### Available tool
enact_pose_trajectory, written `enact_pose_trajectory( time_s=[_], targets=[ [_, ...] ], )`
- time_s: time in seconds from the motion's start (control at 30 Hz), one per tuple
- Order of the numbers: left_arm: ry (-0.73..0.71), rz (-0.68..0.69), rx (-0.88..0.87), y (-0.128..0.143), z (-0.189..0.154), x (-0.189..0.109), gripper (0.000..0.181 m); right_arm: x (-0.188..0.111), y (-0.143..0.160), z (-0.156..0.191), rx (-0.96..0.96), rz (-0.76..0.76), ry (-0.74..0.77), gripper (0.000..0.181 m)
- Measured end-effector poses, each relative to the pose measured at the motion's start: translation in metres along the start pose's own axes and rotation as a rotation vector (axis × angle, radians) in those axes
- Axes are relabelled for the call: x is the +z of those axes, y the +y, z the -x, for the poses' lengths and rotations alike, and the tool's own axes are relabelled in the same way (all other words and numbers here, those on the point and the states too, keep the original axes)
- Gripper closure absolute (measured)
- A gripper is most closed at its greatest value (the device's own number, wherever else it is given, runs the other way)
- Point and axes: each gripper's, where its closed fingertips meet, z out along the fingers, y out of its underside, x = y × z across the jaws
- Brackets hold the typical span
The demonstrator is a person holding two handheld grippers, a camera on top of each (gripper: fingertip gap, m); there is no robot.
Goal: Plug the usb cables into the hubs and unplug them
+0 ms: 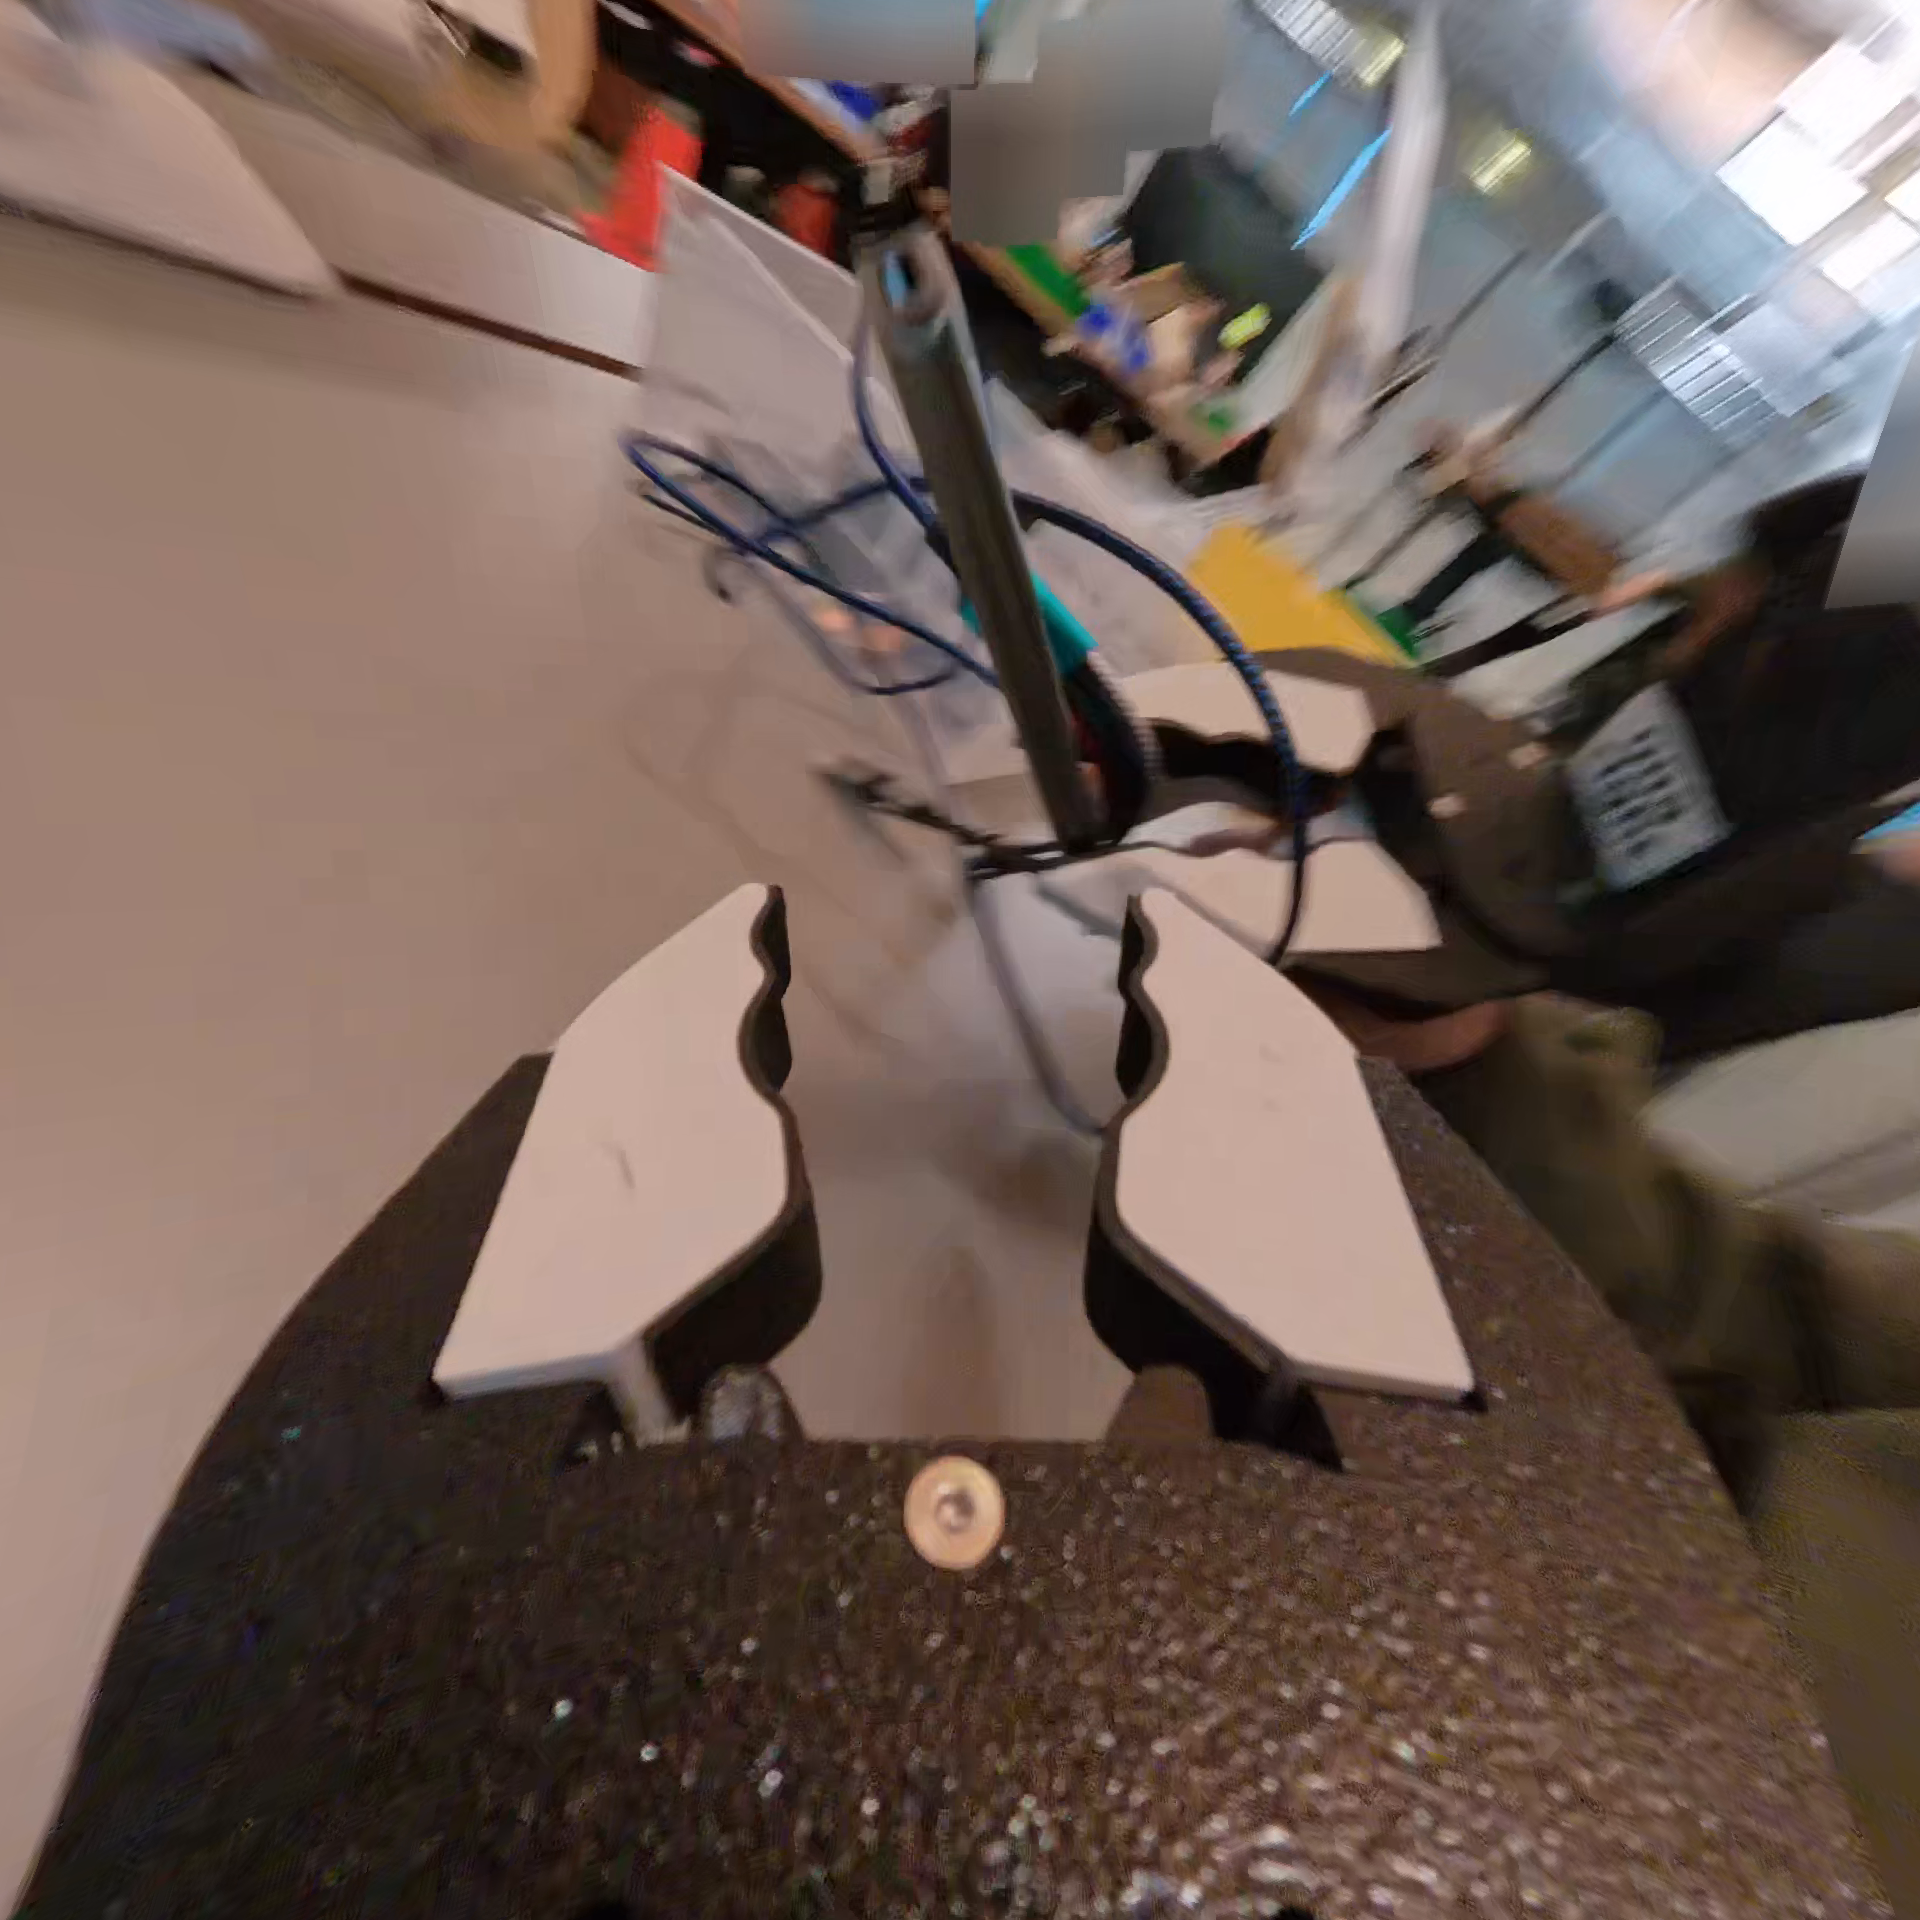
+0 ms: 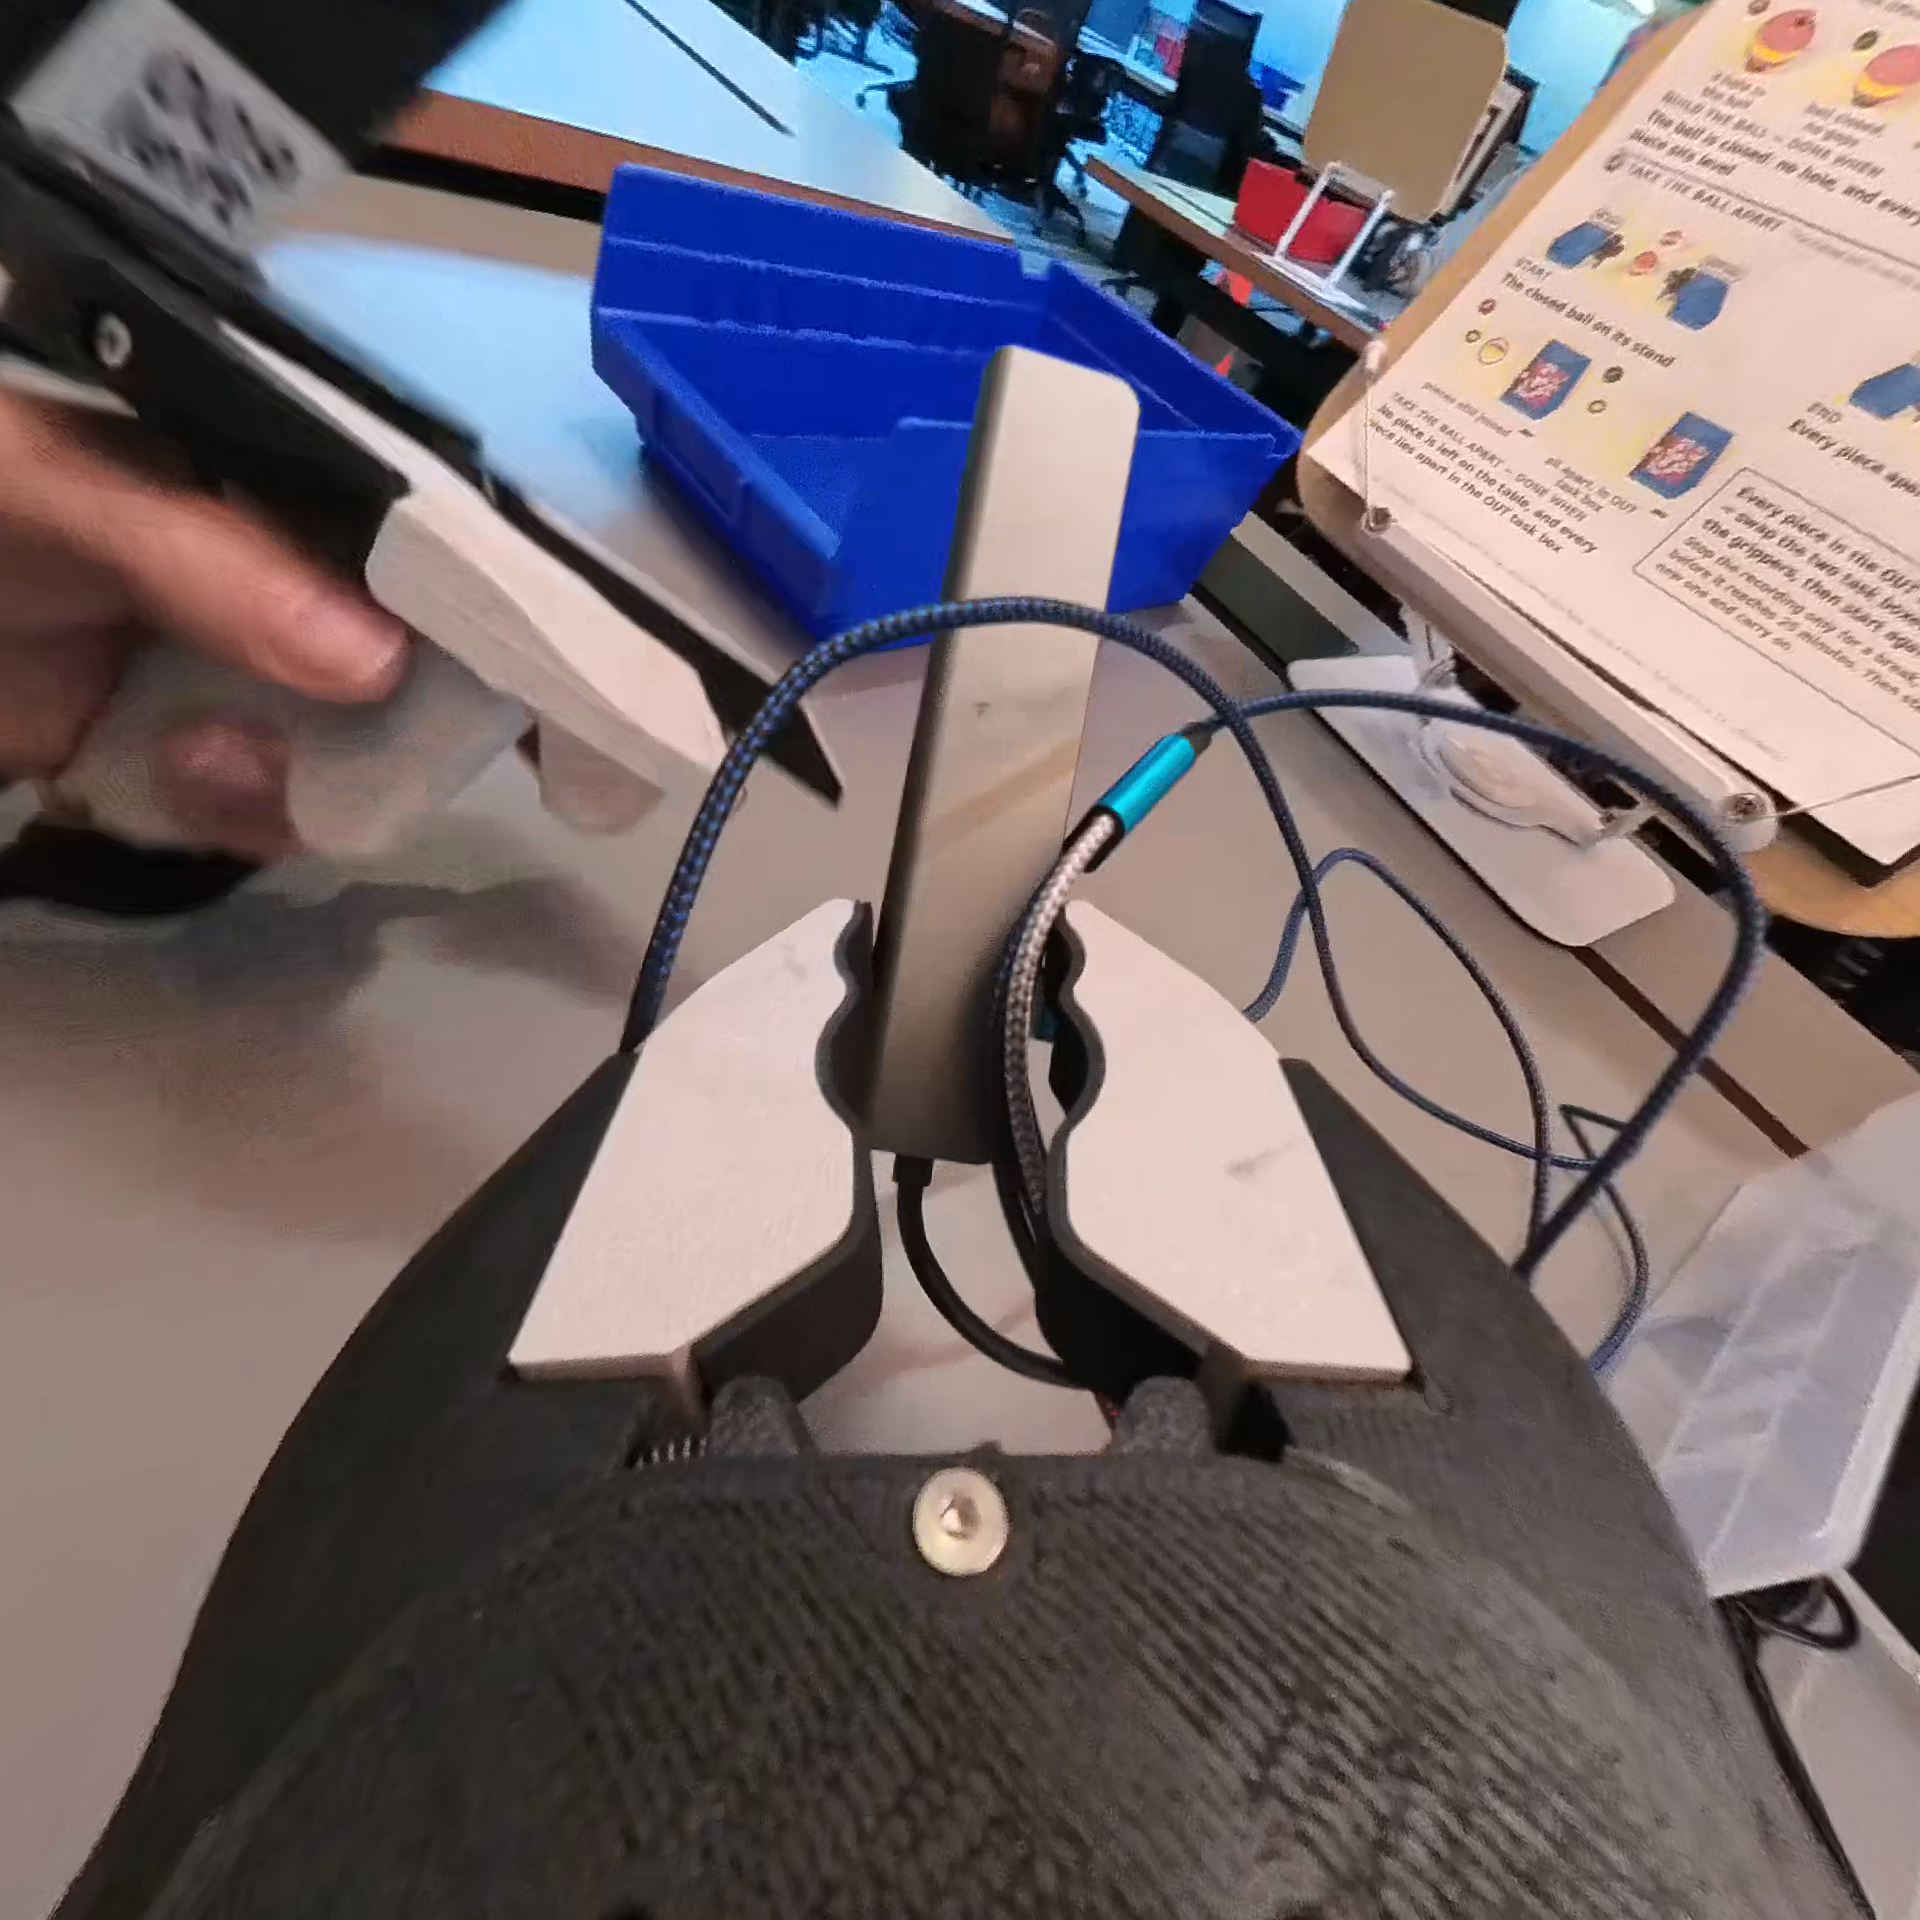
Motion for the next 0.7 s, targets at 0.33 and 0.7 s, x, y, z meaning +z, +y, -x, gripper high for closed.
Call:
enact_pose_trajectory(
  time_s=[0.33, 0.7],
  targets=[
    [0.183, -0.104, -0.236, -0.003, -0.016, 0.023, 0.170, 0.001, -0.010, 0.014, -0.145, 0.024, 0.052, 0.150],
    [0.310, 0.105, -0.396, -0.015, 0.012, -0.020, 0.172, -0.064, -0.067, -0.003, -0.267, -0.144, -0.041, 0.127]
  ],
)
